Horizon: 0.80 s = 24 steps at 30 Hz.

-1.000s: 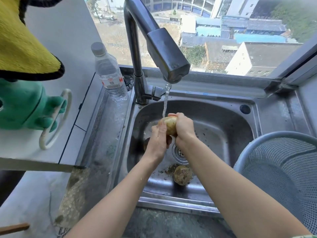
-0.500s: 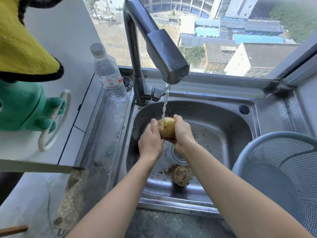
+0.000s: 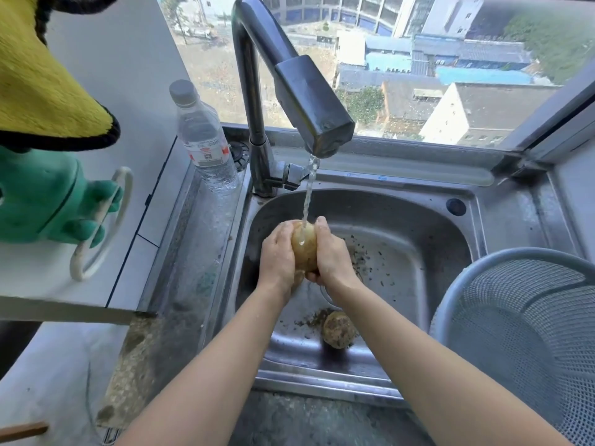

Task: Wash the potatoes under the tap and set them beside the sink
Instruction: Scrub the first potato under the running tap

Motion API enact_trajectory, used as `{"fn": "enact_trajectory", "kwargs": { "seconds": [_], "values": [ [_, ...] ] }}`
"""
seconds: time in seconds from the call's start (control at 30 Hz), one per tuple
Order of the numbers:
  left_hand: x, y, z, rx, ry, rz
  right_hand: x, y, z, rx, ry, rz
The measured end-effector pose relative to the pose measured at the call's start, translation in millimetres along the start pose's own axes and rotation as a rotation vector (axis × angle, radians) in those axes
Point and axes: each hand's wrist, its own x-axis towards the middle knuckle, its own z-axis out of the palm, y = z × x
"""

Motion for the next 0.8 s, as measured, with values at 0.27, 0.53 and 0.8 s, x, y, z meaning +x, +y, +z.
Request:
{"fn": "enact_trajectory", "kwargs": {
  "seconds": [0.27, 0.53, 0.8],
  "values": [
    [1, -9, -7, 0.016, 0.131, -0.135, -1, 11, -5, -0.246, -0.230, -0.201],
    [-10, -9, -8, 0.248, 0.073, -0.128, 13, 5, -15, -0.596, -0.035, -0.380],
    [-7, -2, -2, -0.010, 0.161, -0.376, 7, 16, -14, -0.006, -0.370, -0.371]
  ]
}}
